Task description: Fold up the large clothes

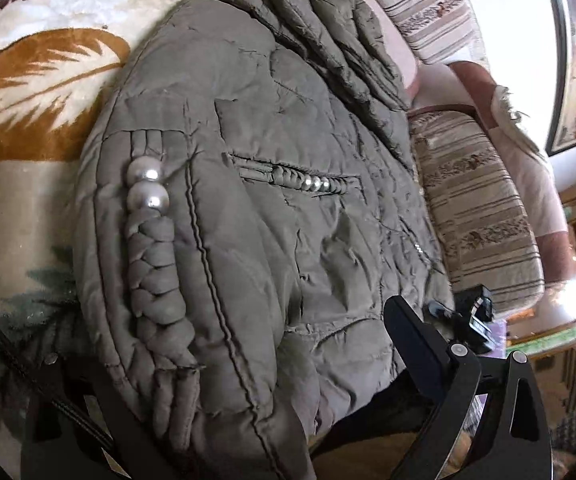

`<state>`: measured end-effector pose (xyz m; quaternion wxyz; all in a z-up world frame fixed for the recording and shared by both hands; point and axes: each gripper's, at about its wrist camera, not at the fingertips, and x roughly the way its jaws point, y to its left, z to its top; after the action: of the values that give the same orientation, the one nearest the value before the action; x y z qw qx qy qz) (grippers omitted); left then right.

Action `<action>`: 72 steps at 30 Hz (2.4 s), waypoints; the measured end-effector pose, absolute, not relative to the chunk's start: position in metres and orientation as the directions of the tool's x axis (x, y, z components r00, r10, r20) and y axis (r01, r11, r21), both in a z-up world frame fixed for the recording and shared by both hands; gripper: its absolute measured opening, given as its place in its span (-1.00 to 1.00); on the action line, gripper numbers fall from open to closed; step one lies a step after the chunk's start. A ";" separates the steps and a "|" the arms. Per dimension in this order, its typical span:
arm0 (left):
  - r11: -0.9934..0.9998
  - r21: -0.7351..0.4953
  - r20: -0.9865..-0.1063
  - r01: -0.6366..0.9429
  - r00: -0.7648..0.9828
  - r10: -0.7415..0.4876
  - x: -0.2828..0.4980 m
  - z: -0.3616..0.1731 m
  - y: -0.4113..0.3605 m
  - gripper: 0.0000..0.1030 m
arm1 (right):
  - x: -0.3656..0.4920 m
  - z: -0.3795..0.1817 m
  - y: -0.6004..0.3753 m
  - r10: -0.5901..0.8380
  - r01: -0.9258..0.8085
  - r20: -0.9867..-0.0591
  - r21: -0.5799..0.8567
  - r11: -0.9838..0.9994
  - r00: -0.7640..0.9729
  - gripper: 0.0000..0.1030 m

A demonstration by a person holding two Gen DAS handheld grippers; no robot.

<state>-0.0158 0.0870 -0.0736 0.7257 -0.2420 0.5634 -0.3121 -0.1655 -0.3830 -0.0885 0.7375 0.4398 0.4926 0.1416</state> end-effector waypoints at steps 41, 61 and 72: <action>0.896 -0.330 -0.745 0.298 0.501 -0.441 0.012 0.081 0.061 -0.62 | -0.106 0.059 -0.364 0.462 0.039 -0.619 0.623 0.781 0.634 -0.59; 0.945 -0.314 -0.837 0.095 0.442 -0.323 0.258 0.072 0.033 -0.58 | 0.116 0.083 -0.414 0.233 0.255 -0.699 0.519 0.816 0.677 -0.54; 0.992 -0.114 -0.888 0.048 0.442 -0.123 0.321 0.014 -0.015 -0.53 | 0.196 0.025 -0.430 0.144 0.365 -0.791 0.425 0.828 0.595 -0.50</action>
<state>0.3207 -0.0154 0.0141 0.8484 -0.0357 0.5257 -0.0506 0.1964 -0.4295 0.0246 0.8459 0.2859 0.4455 -0.0654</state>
